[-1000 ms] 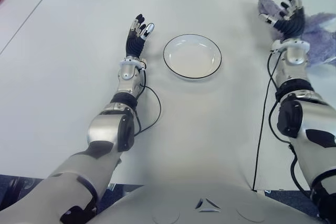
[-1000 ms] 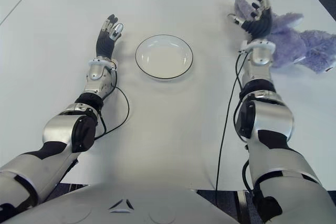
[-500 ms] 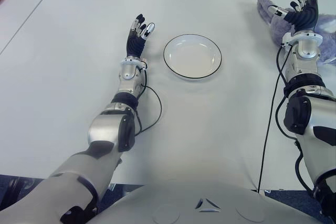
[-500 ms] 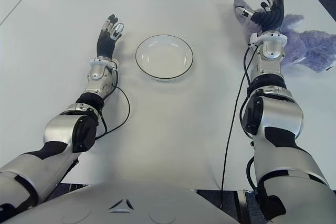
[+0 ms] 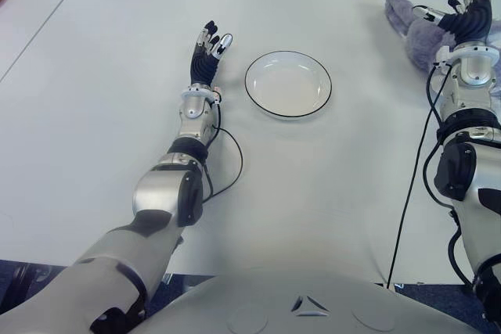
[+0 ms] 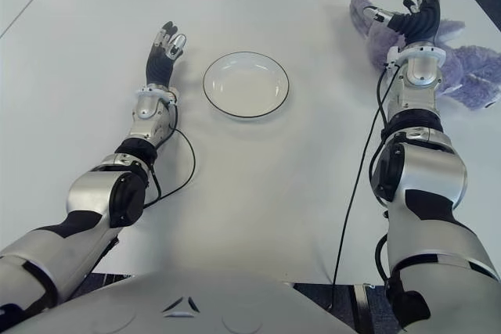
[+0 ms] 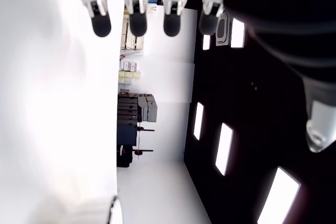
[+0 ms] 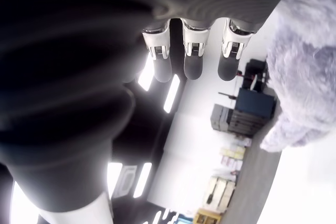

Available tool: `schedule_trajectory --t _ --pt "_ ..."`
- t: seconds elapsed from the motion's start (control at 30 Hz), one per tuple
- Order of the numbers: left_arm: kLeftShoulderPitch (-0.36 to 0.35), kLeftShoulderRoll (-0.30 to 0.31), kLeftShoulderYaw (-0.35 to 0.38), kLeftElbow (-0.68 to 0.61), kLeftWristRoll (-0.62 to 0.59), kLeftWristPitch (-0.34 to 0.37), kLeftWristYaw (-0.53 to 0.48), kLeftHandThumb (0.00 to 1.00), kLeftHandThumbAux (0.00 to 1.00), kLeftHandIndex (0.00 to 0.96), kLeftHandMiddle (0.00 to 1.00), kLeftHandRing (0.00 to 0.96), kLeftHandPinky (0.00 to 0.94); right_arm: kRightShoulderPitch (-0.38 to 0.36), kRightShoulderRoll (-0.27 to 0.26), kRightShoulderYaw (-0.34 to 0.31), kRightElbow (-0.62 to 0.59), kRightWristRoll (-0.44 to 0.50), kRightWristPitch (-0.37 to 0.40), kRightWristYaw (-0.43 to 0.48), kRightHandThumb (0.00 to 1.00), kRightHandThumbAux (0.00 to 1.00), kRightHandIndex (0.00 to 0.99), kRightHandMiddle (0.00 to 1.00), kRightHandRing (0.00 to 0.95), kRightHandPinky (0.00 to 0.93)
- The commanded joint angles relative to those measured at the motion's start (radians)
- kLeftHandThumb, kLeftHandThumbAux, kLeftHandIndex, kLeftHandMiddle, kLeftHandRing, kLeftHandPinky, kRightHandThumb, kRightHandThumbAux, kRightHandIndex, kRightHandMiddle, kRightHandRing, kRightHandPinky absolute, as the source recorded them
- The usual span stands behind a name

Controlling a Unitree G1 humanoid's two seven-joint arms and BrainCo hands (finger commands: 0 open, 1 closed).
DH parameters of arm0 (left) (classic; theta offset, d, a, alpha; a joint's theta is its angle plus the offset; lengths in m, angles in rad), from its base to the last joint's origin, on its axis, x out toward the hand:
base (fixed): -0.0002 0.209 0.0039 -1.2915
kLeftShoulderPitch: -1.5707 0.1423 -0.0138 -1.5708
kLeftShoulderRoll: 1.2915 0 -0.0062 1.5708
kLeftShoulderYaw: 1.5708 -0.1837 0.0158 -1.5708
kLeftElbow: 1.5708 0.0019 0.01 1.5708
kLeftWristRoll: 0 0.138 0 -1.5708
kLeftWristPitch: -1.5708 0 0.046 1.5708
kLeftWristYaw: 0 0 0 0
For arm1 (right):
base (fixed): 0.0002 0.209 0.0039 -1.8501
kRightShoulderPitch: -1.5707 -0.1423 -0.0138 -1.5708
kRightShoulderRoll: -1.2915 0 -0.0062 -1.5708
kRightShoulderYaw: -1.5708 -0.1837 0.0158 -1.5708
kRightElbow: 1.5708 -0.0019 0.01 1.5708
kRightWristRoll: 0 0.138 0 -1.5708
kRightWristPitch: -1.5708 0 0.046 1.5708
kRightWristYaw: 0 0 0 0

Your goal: Put the doll into the plate.

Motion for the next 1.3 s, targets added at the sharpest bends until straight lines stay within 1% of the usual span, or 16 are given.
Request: schedule_trajectory --t 0.03,0.3,0.37,0.47,0.6,0.73,0.9,1.03,1.1,1.23,1.3 --pt "0.244 -0.09 -0.005 0.17 0.011 0.188 0.026 0.0 0.518 0.0 0.0 0.0 0.0 -0.013 -0.013 0.016 0.03 -0.016 0.06 -0.003 0.015 0.906 0.063 0.045 0.039 0.048" --pt "0.243 -0.091 -0.008 0.17 0.014 0.191 0.026 0.0 0.52 0.0 0.0 0.0 0.0 -0.063 -0.022 0.025 0.024 -0.022 0.097 -0.005 0.032 0.907 0.066 0.049 0.047 0.073" --pt "0.243 -0.089 -0.009 0.171 0.015 0.191 0.027 0.0 0.518 0.0 0.0 0.0 0.0 -0.086 -0.035 0.022 0.026 -0.019 0.116 0.002 0.051 0.9 0.071 0.05 0.053 0.085" --pt "0.243 -0.088 -0.009 0.171 0.016 0.191 0.027 0.0 0.515 0.0 0.0 0.0 0.0 -0.095 -0.039 0.021 0.025 -0.019 0.124 0.005 0.069 0.893 0.075 0.051 0.057 0.088" --pt "0.245 -0.088 -0.011 0.171 0.019 0.186 0.032 0.0 0.509 0.0 0.0 0.0 0.0 -0.123 -0.065 0.019 0.03 -0.021 0.144 0.003 0.076 0.891 0.083 0.06 0.063 0.094" --pt "0.246 -0.089 -0.008 0.17 0.018 0.183 0.035 0.0 0.502 0.0 0.0 0.0 0.0 -0.136 -0.081 0.038 0.027 -0.046 0.142 -0.023 0.071 0.896 0.092 0.07 0.07 0.099" --pt "0.245 -0.089 -0.004 0.17 0.018 0.185 0.035 0.0 0.503 0.0 0.0 0.0 0.0 -0.151 -0.095 0.052 0.025 -0.062 0.143 -0.029 0.066 0.899 0.096 0.074 0.074 0.102" --pt "0.244 -0.091 0.001 0.17 0.015 0.19 0.039 0.0 0.51 0.0 0.0 0.0 0.0 -0.192 -0.135 0.081 0.015 -0.098 0.158 -0.014 0.068 0.891 0.091 0.072 0.074 0.1" --pt "0.244 -0.091 0.002 0.171 0.014 0.189 0.042 0.0 0.518 0.0 0.0 0.0 0.0 -0.217 -0.156 0.116 0.012 -0.135 0.176 -0.006 0.077 0.869 0.083 0.067 0.07 0.088" --pt "0.243 -0.092 0.003 0.171 0.014 0.191 0.045 0.0 0.525 0.0 0.0 0.0 0.0 -0.235 -0.171 0.154 0.012 -0.177 0.19 -0.004 0.09 0.848 0.075 0.062 0.063 0.07" --pt "0.242 -0.093 0.003 0.171 0.013 0.193 0.047 0.0 0.533 0.0 0.0 0.0 0.0 -0.243 -0.184 0.193 0.008 -0.218 0.192 -0.003 0.091 0.831 0.069 0.053 0.051 0.048"
